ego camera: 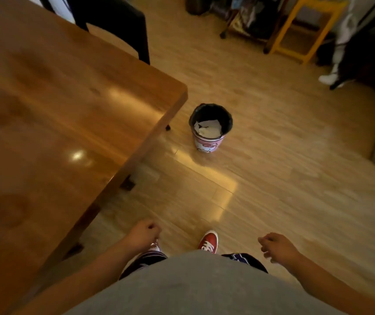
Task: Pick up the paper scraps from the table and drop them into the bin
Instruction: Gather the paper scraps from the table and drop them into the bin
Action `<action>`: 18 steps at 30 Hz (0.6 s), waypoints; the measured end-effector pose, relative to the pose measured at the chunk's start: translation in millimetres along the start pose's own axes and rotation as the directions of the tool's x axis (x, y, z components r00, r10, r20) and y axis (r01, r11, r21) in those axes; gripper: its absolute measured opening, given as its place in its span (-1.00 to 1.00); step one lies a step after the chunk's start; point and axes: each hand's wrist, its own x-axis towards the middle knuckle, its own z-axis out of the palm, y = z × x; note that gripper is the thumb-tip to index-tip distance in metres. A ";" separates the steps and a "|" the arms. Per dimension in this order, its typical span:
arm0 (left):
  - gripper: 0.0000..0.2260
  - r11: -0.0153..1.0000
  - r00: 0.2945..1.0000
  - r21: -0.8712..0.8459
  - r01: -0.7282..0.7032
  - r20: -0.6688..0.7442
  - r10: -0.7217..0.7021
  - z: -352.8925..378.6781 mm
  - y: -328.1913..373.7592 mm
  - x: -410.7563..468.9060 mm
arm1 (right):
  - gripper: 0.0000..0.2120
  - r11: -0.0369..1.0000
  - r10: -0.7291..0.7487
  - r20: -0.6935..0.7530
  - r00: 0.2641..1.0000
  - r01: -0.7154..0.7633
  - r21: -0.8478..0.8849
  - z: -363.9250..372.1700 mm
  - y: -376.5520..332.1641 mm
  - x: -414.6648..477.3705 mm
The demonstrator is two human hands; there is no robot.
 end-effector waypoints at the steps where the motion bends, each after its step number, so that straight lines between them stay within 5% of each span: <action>1: -0.84 0.999 1.000 0.045 -0.020 0.013 0.020 4.1 13.5 1.8 | -0.77 0.999 0.011 -0.014 1.000 -0.011 0.033 -10.6 5.1 1.3; 8: -0.78 0.969 0.999 0.240 -0.048 0.027 0.043 8.7 70.4 23.4 | -0.78 0.976 0.005 -0.058 0.998 0.008 0.219 -70.6 -9.4 25.3; 18: -0.80 0.949 0.993 0.312 0.044 0.094 -0.077 -20.1 154.6 120.0 | -0.81 0.945 -0.063 -0.127 0.990 0.100 0.312 -165.5 -127.0 99.4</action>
